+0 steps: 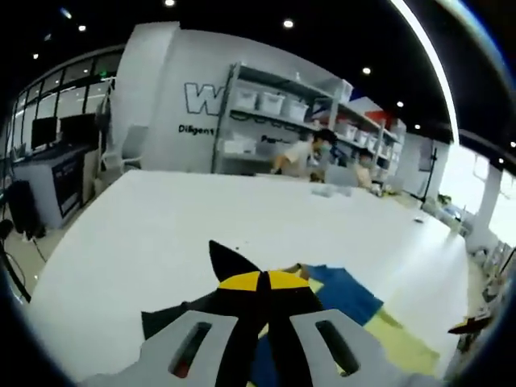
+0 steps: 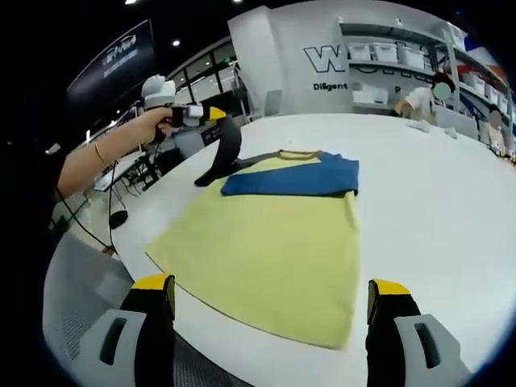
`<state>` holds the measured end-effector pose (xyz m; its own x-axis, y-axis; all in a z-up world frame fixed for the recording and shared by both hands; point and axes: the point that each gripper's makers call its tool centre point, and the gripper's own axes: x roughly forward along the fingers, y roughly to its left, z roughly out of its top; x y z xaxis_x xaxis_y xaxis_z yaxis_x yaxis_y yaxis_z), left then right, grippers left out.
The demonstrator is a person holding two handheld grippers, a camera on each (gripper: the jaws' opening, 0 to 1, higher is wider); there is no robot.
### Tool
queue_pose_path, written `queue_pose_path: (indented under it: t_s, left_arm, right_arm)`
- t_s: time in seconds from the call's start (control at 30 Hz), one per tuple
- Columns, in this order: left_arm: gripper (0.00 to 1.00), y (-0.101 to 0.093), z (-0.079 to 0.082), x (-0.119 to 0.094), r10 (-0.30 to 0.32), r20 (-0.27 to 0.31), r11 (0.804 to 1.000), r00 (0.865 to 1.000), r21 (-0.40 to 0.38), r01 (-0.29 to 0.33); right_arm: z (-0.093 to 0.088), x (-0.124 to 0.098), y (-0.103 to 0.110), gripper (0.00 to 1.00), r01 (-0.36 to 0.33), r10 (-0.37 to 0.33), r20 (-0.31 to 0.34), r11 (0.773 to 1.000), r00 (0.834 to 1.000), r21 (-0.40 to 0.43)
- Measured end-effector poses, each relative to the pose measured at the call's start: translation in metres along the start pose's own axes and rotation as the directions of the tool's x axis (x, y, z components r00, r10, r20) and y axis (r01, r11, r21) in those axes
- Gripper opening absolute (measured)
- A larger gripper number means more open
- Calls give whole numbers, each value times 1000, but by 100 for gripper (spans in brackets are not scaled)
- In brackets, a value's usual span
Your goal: Fold the garment on the visible template until the final outline fits inside the template.
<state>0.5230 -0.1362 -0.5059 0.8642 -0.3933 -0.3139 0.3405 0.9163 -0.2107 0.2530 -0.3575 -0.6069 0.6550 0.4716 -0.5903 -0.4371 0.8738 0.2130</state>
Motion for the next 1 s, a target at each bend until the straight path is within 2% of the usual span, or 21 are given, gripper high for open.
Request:
queue_pose_path:
  t_s: [0.33, 0.57, 0.7, 0.83, 0.87, 1.0]
  left_arm:
    - [0, -52, 2, 10, -86, 1, 996, 996, 30, 86]
    - [0, -99, -3, 14, -176, -11, 983, 984, 60, 176]
    - [0, -126, -4, 15, -230, -20, 968, 973, 94, 230]
    - [0, -147, -13, 15, -265, -41, 958, 963, 106, 268]
    - [0, -155, -19, 16, -285, -56, 950, 957, 118, 289]
    - [0, -167, -37, 22, -297, -103, 938, 949, 153, 310]
  right_arm:
    - [-2, -1, -2, 99, 5, -5, -1, 1000, 1000, 4]
    - [-4, -2, -3, 99, 11, -11, -4, 1000, 1000, 6]
    - [-6, -2, -3, 99, 9, -9, -9, 1000, 1000, 7]
    - [-10, -1, -4, 99, 10, -10, -21, 1000, 1000, 1]
    - [-10, 0, -4, 99, 10, -10, -23, 1000, 1000, -2]
    - [-11, -1, -4, 99, 8, -8, -28, 1000, 1000, -3]
